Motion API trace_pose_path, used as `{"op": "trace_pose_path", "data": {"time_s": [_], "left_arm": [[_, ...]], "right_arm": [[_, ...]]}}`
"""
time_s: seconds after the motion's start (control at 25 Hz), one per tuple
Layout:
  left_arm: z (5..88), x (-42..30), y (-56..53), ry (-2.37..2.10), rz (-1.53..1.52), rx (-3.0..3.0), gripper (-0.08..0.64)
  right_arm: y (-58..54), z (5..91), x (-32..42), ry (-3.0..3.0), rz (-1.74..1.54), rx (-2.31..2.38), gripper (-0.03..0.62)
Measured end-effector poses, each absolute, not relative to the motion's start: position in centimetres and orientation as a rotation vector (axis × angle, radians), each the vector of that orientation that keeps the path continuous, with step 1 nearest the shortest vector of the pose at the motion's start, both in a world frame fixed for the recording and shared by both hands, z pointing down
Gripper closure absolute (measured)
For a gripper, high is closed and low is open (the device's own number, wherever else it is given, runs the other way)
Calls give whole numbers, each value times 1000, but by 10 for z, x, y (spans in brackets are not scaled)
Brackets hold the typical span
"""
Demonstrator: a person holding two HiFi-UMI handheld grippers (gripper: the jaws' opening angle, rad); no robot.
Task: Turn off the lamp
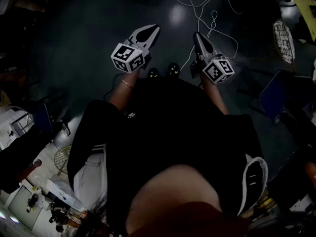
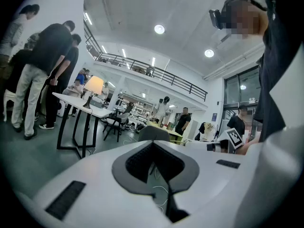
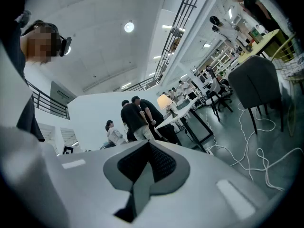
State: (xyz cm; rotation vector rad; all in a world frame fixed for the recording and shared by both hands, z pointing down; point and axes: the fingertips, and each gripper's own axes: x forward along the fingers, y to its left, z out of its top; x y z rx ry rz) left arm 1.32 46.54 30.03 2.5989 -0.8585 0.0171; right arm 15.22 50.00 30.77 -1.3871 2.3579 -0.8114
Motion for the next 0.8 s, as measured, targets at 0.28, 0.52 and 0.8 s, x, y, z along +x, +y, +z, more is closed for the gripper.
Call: {"op": "trace_pose_path", "data": {"time_s": [0.28, 0.52, 0.8], "left_arm": [[297, 7, 467, -853, 9, 2605, 554], [295, -5, 473, -854, -13, 2604, 554], [306, -44, 483, -873, -28, 2586, 554]], "right_arm": [[507, 308, 148, 2352, -811, -1405, 594], [510, 306, 136, 2343, -799, -1394, 592], [516, 307, 100, 2342, -789, -1366, 592]]}}
